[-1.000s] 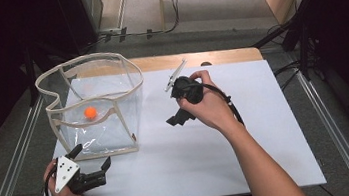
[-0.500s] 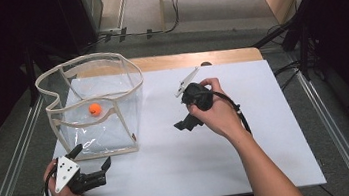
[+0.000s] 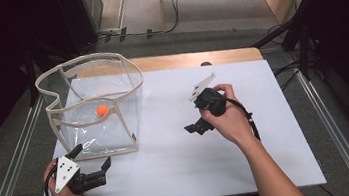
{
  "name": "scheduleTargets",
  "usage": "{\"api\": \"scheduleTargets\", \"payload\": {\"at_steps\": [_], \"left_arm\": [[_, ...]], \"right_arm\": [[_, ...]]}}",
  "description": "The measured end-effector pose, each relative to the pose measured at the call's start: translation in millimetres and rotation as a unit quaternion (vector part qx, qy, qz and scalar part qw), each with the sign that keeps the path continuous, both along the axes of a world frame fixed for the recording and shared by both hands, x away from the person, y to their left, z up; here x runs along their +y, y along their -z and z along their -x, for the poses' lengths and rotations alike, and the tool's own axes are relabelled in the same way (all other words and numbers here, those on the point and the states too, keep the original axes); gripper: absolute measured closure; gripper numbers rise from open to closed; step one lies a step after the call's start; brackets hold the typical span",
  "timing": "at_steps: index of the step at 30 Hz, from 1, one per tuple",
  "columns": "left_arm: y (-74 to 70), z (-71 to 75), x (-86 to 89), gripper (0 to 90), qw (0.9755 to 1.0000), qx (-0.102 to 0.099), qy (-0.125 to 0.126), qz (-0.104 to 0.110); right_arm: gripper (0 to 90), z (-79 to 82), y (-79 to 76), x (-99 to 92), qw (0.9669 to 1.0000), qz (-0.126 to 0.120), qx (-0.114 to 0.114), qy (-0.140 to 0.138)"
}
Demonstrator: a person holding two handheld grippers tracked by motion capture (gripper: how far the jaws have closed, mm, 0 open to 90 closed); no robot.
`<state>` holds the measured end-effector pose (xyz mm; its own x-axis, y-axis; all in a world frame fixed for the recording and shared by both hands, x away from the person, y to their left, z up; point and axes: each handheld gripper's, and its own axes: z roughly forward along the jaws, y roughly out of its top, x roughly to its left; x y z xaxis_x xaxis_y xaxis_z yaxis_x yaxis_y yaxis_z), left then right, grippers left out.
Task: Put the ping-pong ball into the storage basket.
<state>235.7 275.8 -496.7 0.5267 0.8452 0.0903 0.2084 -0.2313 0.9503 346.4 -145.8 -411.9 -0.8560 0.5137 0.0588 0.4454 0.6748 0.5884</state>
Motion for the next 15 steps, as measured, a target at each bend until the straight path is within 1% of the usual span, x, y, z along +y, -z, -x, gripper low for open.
{"api": "scheduleTargets", "payload": {"at_steps": [3,7,9,10,15], "left_arm": [[0.0,0.0,-0.1,0.0,1.0000,0.000,0.001,0.000],[0.1,0.0,-0.3,0.0,1.0000,0.000,0.000,-0.001],[0.1,0.0,-0.3,0.0,1.0000,0.000,0.000,0.000],[0.1,0.0,-0.2,0.0,1.0000,0.000,0.001,-0.001],[0.2,0.0,-0.5,0.0,1.0000,0.000,0.000,0.000]], "right_arm": [[0.0,2.2,3.6,-8.4,0.9999,-0.008,-0.003,0.008],[0.0,5.9,8.7,-17.5,0.9998,-0.012,-0.002,0.018],[0.0,7.8,10.6,-22.0,0.9996,-0.014,-0.007,0.025],[0.0,8.8,11.7,-24.8,0.9994,-0.020,-0.009,0.026],[0.0,13.3,15.4,-32.9,0.9991,-0.022,-0.014,0.032]]}}
